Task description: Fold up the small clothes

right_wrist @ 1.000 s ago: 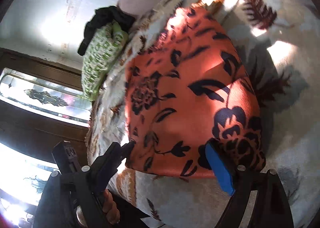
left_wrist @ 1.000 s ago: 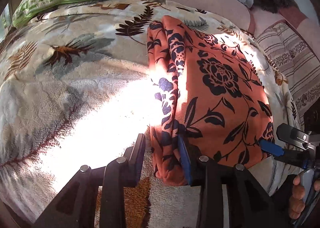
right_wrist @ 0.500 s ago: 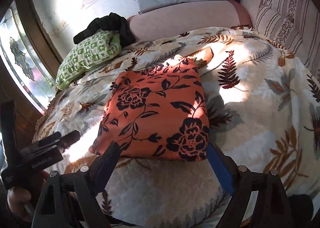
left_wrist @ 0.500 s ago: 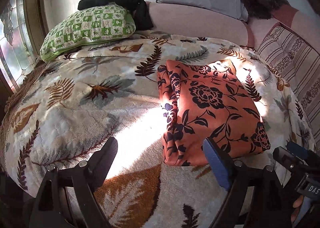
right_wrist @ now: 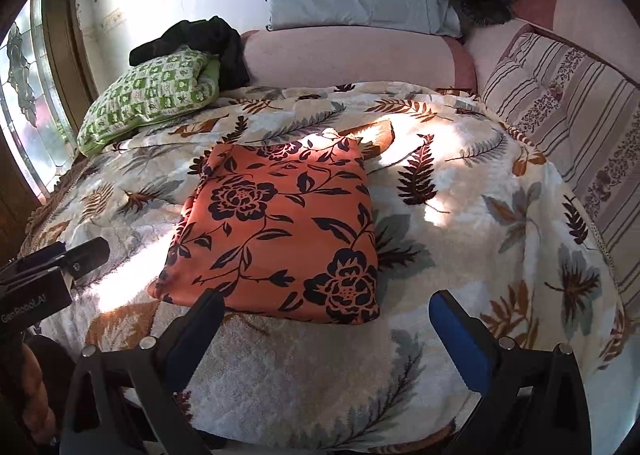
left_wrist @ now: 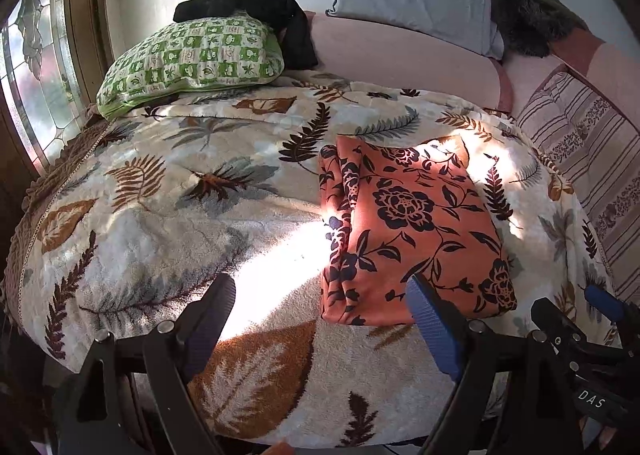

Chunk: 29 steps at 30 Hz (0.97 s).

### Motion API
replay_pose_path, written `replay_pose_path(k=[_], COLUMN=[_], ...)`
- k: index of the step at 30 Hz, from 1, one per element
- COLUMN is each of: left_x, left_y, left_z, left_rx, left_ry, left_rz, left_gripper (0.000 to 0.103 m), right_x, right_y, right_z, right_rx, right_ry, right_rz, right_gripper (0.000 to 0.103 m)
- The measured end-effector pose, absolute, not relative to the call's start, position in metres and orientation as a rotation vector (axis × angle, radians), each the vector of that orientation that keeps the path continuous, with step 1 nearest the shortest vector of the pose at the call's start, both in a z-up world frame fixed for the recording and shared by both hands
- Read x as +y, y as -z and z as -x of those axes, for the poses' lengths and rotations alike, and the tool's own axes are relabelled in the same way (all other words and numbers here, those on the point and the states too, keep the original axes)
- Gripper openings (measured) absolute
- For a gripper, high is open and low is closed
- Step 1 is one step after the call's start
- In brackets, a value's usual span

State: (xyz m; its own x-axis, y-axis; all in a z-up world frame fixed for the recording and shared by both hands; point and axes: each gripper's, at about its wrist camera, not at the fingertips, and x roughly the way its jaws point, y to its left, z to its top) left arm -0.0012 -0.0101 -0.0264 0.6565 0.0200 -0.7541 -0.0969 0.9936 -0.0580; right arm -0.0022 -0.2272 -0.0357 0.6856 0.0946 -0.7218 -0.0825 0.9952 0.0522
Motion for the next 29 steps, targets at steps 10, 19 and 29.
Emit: replay_pose_path(k=[10,19,29], left_x=[-0.015,-0.02,-0.019], left_y=[0.014,0.009,0.006], left_z=[0.0,-0.002,-0.002], left_rx=[0.845,0.839,0.819], left_ry=[-0.04,-0.022,-0.002], left_rz=[0.097,0.083,0.094], left_gripper=[0.09,0.097,0.103], right_x=[-0.23,-0.228,-0.228], right_y=[0.024,0.023,0.027], right_z=[0.002,0.0,-0.002], right_rx=[0.797,0.8,0.809], right_ry=[-0.073,-0.085,-0.094], right_rz=[-0.007,0.004,0.003], right_gripper=[0.103,0.103,0.103])
